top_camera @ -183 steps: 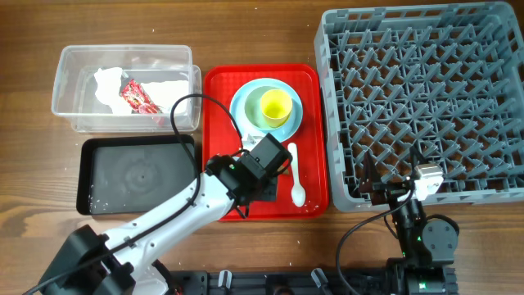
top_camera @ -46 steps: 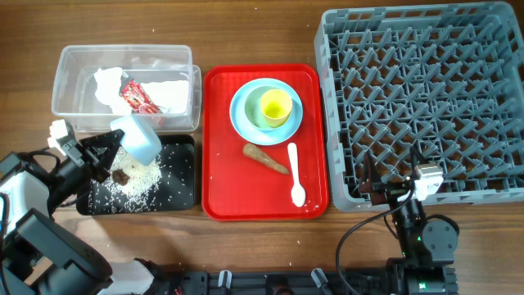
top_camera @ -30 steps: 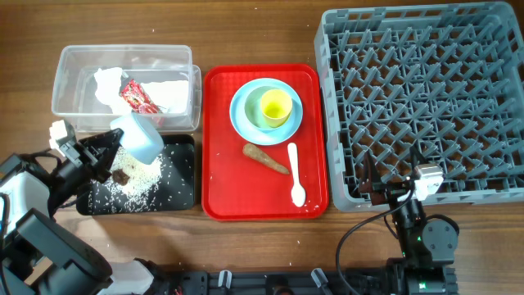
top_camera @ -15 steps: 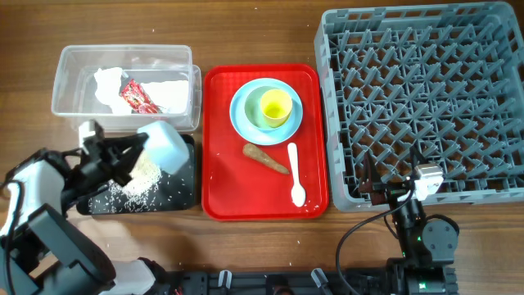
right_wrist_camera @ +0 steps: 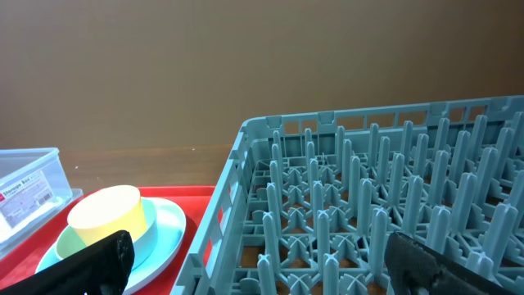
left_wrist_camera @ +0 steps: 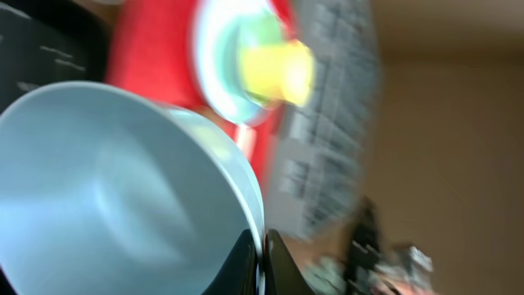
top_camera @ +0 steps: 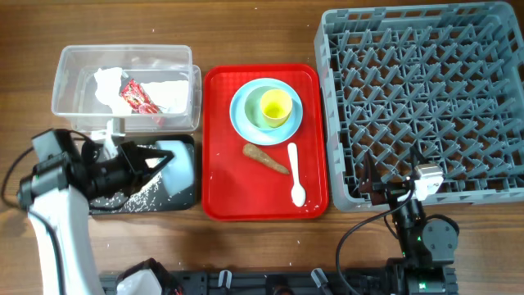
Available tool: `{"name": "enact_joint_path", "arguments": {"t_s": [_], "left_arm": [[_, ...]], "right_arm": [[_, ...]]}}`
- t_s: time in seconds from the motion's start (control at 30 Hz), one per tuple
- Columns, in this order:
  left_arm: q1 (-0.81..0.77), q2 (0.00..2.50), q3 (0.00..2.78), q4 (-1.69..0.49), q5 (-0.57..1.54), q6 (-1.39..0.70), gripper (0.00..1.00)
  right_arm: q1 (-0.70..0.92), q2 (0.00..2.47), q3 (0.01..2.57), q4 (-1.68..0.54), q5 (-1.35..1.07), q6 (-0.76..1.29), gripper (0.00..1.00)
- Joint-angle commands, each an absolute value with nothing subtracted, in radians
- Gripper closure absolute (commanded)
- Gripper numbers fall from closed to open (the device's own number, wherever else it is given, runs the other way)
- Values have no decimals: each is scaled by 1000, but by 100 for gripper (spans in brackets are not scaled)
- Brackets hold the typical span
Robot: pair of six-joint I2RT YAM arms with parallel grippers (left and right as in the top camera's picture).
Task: Sort waste into correct bins and load items into the dishwasher rack
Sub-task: 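Tip the bowl with the left gripper to pour rice onto the black tray, then set the empty bowl back on the red tray and open the left gripper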
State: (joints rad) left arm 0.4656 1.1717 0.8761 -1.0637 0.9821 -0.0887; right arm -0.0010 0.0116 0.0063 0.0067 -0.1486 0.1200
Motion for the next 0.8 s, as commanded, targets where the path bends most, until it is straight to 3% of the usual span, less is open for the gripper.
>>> {"name": "enact_joint_path", "arguments": {"t_s": [0.0,0.17,0.47,0.57,0.77], "left_arm": [[462,984,877,-1010,613,-332,96],[462,775,877,-955,429,-427,96],[422,673,877,-941,413,-419,96],[327,731,877,-930,414,-430,96],[-46,926,877,-868,332,-483,96]], "right_arm": [[-4,4,6,10,-145,133,0],[-4,4,6,10,-145,133,0],[-4,4,6,10,-145,133,0],[-4,4,6,10,-145,133,0],[-4,4,6,10,-145,133,0]]}}
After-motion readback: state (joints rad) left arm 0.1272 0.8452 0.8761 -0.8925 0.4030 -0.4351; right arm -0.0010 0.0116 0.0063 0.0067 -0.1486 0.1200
